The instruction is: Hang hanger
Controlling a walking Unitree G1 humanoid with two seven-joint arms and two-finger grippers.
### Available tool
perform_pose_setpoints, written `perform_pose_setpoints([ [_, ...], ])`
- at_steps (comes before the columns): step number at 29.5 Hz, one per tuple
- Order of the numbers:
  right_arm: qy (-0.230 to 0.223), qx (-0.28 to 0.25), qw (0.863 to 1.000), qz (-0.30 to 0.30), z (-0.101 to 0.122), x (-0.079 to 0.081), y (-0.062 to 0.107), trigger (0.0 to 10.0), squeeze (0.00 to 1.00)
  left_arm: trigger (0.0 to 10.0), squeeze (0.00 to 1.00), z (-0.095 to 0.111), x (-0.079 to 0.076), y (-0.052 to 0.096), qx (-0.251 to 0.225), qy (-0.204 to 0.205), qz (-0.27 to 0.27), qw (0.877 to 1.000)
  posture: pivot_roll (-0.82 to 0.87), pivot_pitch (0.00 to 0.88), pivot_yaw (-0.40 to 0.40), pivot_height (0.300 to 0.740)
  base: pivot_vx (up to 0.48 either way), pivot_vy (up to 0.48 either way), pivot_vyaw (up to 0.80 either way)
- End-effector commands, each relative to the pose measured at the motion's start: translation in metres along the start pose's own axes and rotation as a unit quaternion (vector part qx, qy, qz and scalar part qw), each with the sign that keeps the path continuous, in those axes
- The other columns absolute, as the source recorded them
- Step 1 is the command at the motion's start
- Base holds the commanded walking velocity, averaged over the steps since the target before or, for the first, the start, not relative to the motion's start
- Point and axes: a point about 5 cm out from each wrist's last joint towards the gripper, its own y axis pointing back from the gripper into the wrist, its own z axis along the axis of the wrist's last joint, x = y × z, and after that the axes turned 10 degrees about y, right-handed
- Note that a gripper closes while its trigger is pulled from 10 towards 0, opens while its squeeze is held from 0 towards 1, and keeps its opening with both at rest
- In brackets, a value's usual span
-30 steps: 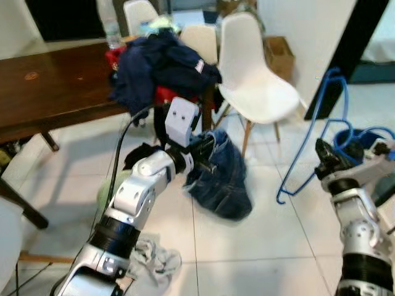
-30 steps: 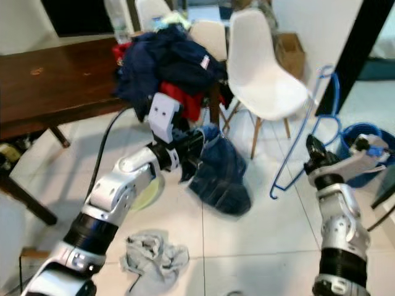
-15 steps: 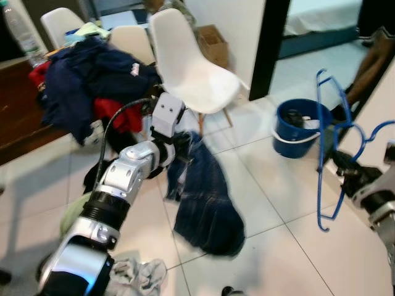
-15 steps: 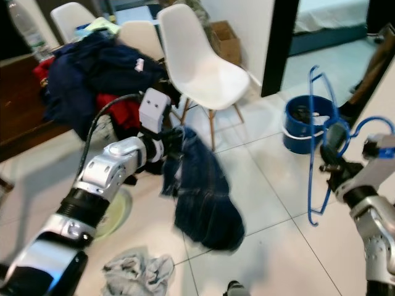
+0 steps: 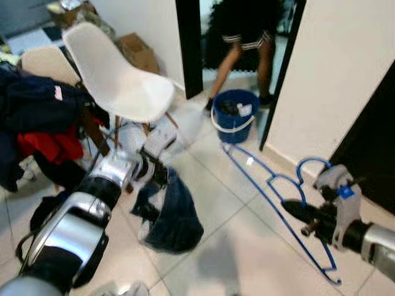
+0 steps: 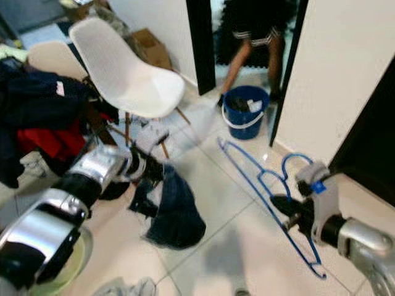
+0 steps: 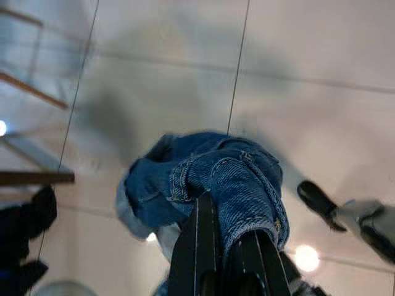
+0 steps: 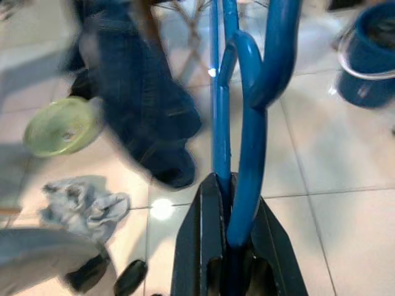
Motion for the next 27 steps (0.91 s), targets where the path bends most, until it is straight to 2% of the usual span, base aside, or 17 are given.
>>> perform_pose_setpoints([
  [1,0.005,0.046,0.998,0.051,-0.009,0.022,-0.008,10.0,0.0,10.0,0.0,-0.016,0.009,0.0,0.024,0.035,0.012,0.999,0.01,0.156,0.131,0.74,0.0,0.0,0.0],
  [7,0.011,0.071,0.993,0.091,-0.011,0.038,-0.013,10.0,0.0,10.0,0.0,-0.013,0.015,0.002,0.004,0.061,0.033,0.998,0.02,0.172,0.12,0.74,0.0,0.0,0.0],
  [8,0.019,0.093,0.989,0.114,-0.013,0.047,-0.016,10.0,0.0,10.0,0.0,-0.008,0.02,0.004,-0.014,0.075,0.044,0.996,0.02,0.175,0.116,0.74,0.0,0.0,0.0],
  [11,0.017,0.096,0.987,0.124,-0.013,0.053,-0.018,10.0,0.0,10.0,0.0,-0.004,0.022,0.005,-0.028,0.079,0.051,0.995,0.02,0.178,0.115,0.74,0.0,0.0,-0.5],
  [13,0.01,0.093,0.985,0.143,-0.01,0.064,-0.025,10.0,0.0,10.0,0.0,0.005,0.025,0.007,-0.06,0.093,0.062,0.992,0.02,0.187,0.114,0.74,0.0,0.0,-0.76],
  [17,0.009,0.091,0.985,0.15,-0.008,0.069,-0.029,10.0,0.0,10.0,0.0,0.008,0.025,0.008,-0.069,0.097,0.064,0.991,0.02,0.188,0.113,0.74,0.0,0.0,-0.76],
  [19,0.012,0.084,0.983,0.162,-0.004,0.078,-0.035,10.0,0.0,10.0,0.0,0.009,0.023,0.006,-0.071,0.094,0.057,0.991,0.02,0.191,0.112,0.74,0.0,0.0,0.0],
  [22,0.013,0.082,0.982,0.17,-0.002,0.082,-0.037,10.0,0.0,10.0,0.0,0.009,0.021,0.005,-0.07,0.09,0.052,0.992,0.02,0.192,0.111,0.74,0.0,0.0,0.0],
  [26,0.021,0.092,0.974,0.207,0.002,0.098,-0.042,10.0,0.0,10.0,0.0,0.012,0.015,0.002,-0.074,0.085,0.04,0.993,0.02,0.201,0.105,0.74,0.0,0.0,0.0],
  [27,0.021,0.092,0.974,0.207,0.002,0.098,-0.042,10.0,0.0,10.0,0.0,0.012,0.015,0.002,-0.074,0.085,0.04,0.993,0.02,0.201,0.105,0.74,0.0,0.0,0.0],
])
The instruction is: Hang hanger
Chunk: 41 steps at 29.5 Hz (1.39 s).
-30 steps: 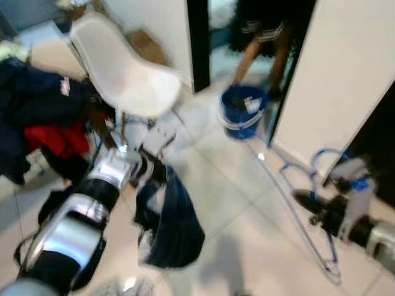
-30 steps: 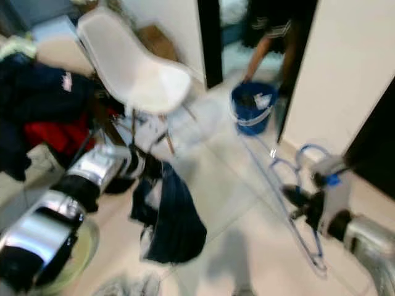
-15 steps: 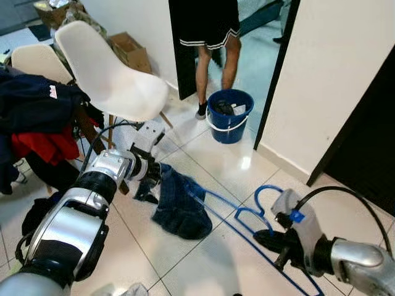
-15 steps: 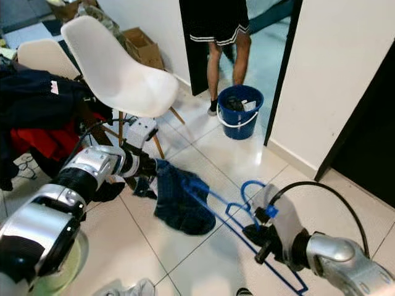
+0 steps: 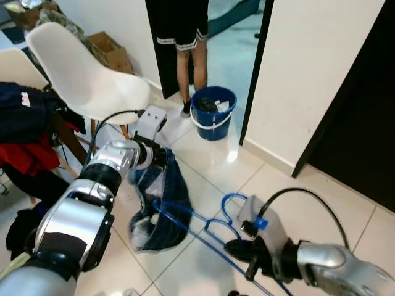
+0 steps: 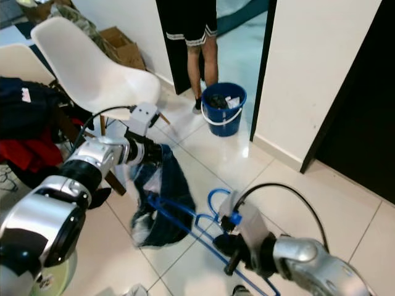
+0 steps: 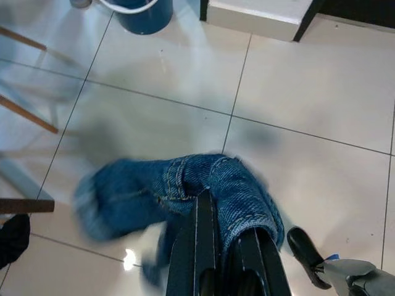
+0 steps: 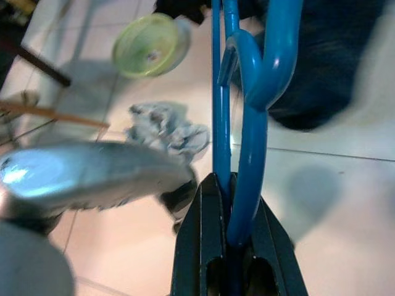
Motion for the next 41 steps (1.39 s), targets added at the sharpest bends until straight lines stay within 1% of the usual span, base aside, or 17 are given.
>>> perform_pose_setpoints([
  [1,0.006,0.004,1.0,0.012,0.002,0.007,-0.003,10.0,0.0,10.0,0.0,0.001,0.001,0.001,-0.007,0.002,-0.002,1.0,0.02,0.201,0.105,0.74,0.0,0.0,0.0],
  [2,0.006,0.004,1.0,0.012,0.002,0.007,-0.003,10.0,0.0,10.0,0.0,0.001,0.001,0.001,-0.007,0.002,-0.002,1.0,0.02,0.201,0.105,0.74,0.0,0.0,0.0],
  [4,0.005,0.009,1.0,0.03,0.005,0.014,-0.008,10.0,0.0,10.0,0.0,0.002,0.0,0.0,-0.01,0.003,-0.006,1.0,0.02,0.204,0.101,0.74,0.0,0.0,0.0],
  [9,0.002,0.011,0.999,0.034,0.006,0.017,-0.012,10.0,0.0,10.0,0.0,0.003,-0.001,-0.001,-0.012,0.004,-0.007,1.0,0.02,0.204,0.099,0.74,0.0,0.0,0.0],
  [10,-0.011,0.018,1.0,0.01,0.008,0.013,-0.019,10.0,0.0,10.0,0.0,0.004,-0.003,-0.001,-0.014,0.005,-0.01,1.0,0.02,0.205,0.098,0.74,0.0,0.0,0.0],
  [12,-0.045,0.031,0.997,-0.054,0.009,-0.001,-0.029,10.0,0.0,10.0,0.0,0.006,-0.007,-0.003,-0.018,0.008,-0.018,1.0,0.02,0.204,0.097,0.74,0.0,0.0,0.0],
  [14,-0.045,0.031,0.997,-0.054,0.009,-0.001,-0.029,10.0,0.0,10.0,0.0,0.006,-0.007,-0.003,-0.018,0.008,-0.018,1.0,0.02,0.204,0.097,0.74,0.0,0.0,0.0],
  [16,-0.065,0.044,0.992,-0.104,0.008,-0.012,-0.032,10.0,0.0,10.0,0.0,0.009,-0.013,-0.005,-0.023,0.012,-0.026,0.999,0.03,0.198,0.092,0.74,0.0,0.0,0.0],
  [19,-0.078,0.054,0.985,-0.142,0.008,-0.02,-0.032,10.0,0.0,10.0,0.0,0.013,-0.02,-0.006,-0.032,0.021,-0.032,0.999,0.03,0.204,0.087,0.74,0.0,0.0,0.0],
  [27,-0.087,0.055,0.983,-0.152,0.01,-0.021,-0.032,10.0,0.0,10.0,0.0,0.016,-0.022,-0.007,-0.037,0.028,-0.03,0.998,0.03,0.205,0.088,0.74,0.0,0.0,0.0],
  [30,-0.1,0.074,0.977,-0.172,0.006,-0.022,-0.032,10.0,0.0,10.0,0.0,0.025,-0.026,-0.006,-0.042,0.038,-0.027,0.998,0.04,0.218,0.087,0.74,0.0,0.0,0.0],
  [32,-0.118,0.074,0.973,-0.186,0.006,-0.024,-0.034,10.0,0.0,10.0,0.0,0.032,-0.028,-0.005,-0.048,0.042,-0.019,0.998,0.04,0.214,0.086,0.74,0.0,0.0,0.0],
  [33,-0.118,0.074,0.973,-0.186,0.006,-0.024,-0.034,10.0,0.0,10.0,0.0,0.032,-0.028,-0.005,-0.048,0.042,-0.019,0.998,0.04,0.214,0.086,0.74,0.0,0.0,0.0],
  [36,-0.148,0.043,0.974,-0.164,0.019,-0.02,-0.039,10.0,0.0,10.0,0.0,0.034,-0.026,-0.005,-0.061,0.035,0.003,0.998,0.04,0.215,0.091,0.74,0.0,0.0,0.0],
  [38,-0.148,0.043,0.974,-0.164,0.019,-0.02,-0.039,10.0,0.0,10.0,0.0,0.034,-0.026,-0.005,-0.061,0.035,0.003,0.998,0.04,0.215,0.091,0.74,0.0,0.0,0.0],
  [39,-0.154,0.036,0.975,-0.155,0.022,-0.018,-0.04,10.0,0.0,10.0,0.0,0.034,-0.025,-0.005,-0.064,0.032,0.012,0.997,0.04,0.215,0.091,0.74,0.0,0.0,0.0],
  [41,-0.16,0.032,0.975,-0.153,0.023,-0.017,-0.041,10.0,0.0,10.0,0.0,0.033,-0.026,-0.006,-0.068,0.042,0.015,0.997,0.03,0.215,0.093,0.74,0.0,0.0,0.0],
])
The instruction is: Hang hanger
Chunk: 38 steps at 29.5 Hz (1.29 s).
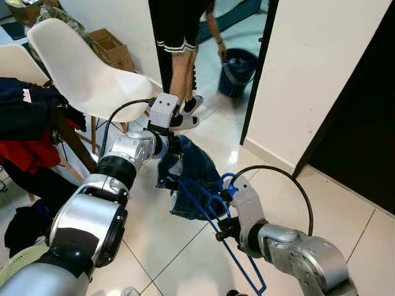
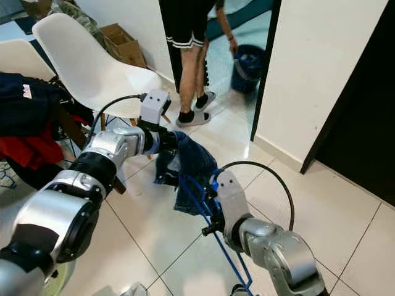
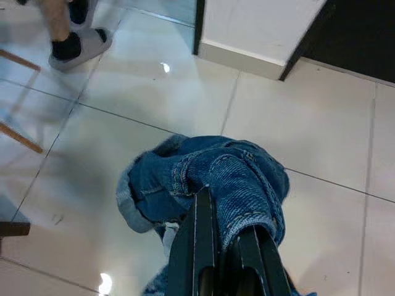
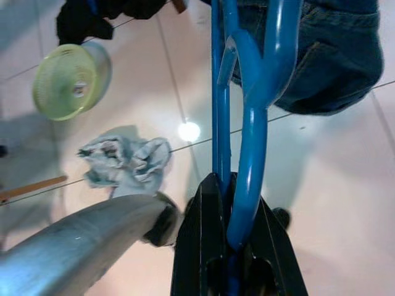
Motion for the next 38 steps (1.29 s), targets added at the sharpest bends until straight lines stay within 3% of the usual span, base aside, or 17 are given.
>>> perform_pose_setpoints([
  [1,-0.005,0.001,1.0,0.011,-0.001,0.005,0.001,10.0,0.0,10.0,0.0,0.002,0.002,0.001,-0.012,0.004,0.006,1.0,0.03,0.215,0.093,0.74,0.0,0.0,0.0],
  [15,-0.027,0.003,0.997,-0.076,0.003,-0.017,-0.002,10.0,0.0,10.0,0.0,0.0,-0.027,-0.005,-0.009,0.042,-0.029,0.999,0.04,0.218,0.094,0.74,0.0,0.0,0.0],
  [24,-0.026,0.009,0.994,-0.109,0.004,-0.027,0.0,10.0,0.0,10.0,0.0,-0.003,-0.033,-0.005,-0.004,0.018,-0.042,0.999,0.03,0.211,0.088,0.74,0.0,0.0,0.0],
  [27,-0.02,0.01,0.992,-0.122,0.004,-0.033,0.005,10.0,0.0,10.0,0.0,-0.002,-0.01,0.0,-0.007,-0.057,0.007,0.998,0.03,0.214,0.087,0.74,0.0,0.0,0.0],
  [31,-0.011,0.016,0.992,-0.124,0.003,-0.034,0.007,10.0,0.0,10.0,0.0,0.001,0.005,0.004,-0.01,-0.102,0.046,0.994,0.02,0.222,0.082,0.74,0.0,0.0,0.0],
  [38,0.027,0.038,0.992,-0.118,-0.001,-0.03,0.008,10.0,0.0,10.0,0.0,-0.002,0.019,0.009,-0.006,-0.125,0.093,0.988,0.02,0.209,0.074,0.74,0.0,0.0,0.0],
])
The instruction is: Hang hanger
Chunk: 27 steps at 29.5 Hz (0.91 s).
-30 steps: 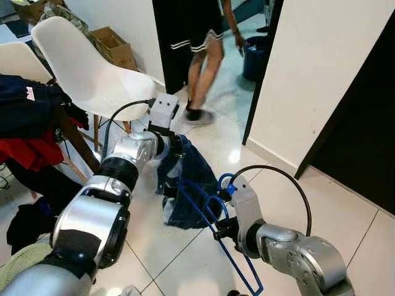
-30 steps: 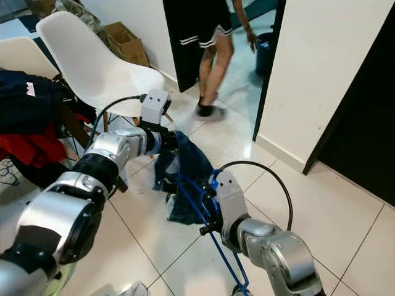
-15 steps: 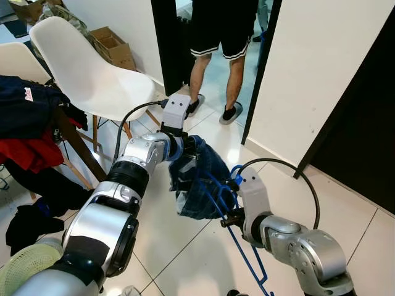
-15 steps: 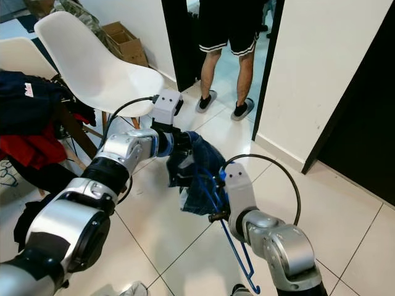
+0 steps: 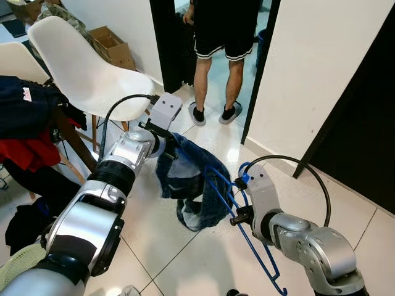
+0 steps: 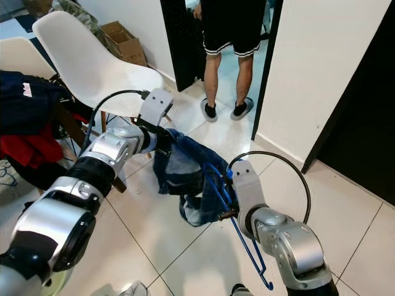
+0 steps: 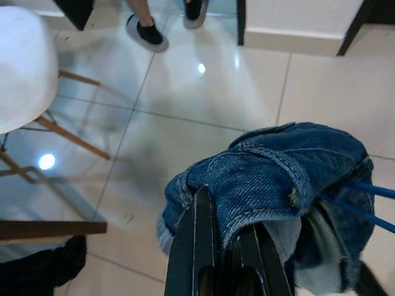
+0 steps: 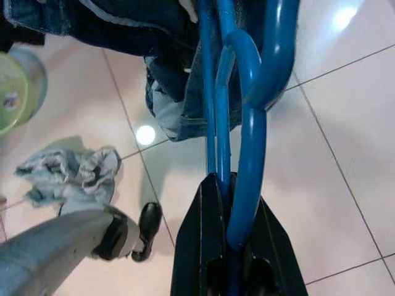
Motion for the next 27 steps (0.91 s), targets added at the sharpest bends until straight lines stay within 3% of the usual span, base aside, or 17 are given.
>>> perform_pose_setpoints([
  [1,0.013,0.014,1.0,-0.009,-0.004,0.0,0.001,10.0,0.0,10.0,0.0,-0.006,0.011,0.002,0.003,-0.01,0.026,1.0,0.02,0.209,0.074,0.74,0.0,0.0,0.0],
  [8,0.015,0.019,1.0,-0.016,-0.006,-0.001,0.002,10.0,0.0,10.0,0.0,-0.01,0.007,0.002,0.006,0.0,0.016,1.0,0.02,0.214,0.074,0.74,0.0,0.0,0.0],
  [13,0.01,0.007,1.0,-0.014,-0.001,0.0,0.001,10.0,0.0,10.0,0.0,-0.011,-0.013,-0.001,0.008,0.023,-0.028,0.999,0.02,0.213,0.075,0.74,0.0,0.0,0.0],
  [27,0.002,-0.048,0.998,-0.027,0.022,-0.003,0.0,10.0,0.0,10.0,0.0,-0.01,-0.044,-0.004,0.011,0.047,-0.084,0.995,0.02,0.219,0.084,0.74,0.0,0.0,0.0],
])
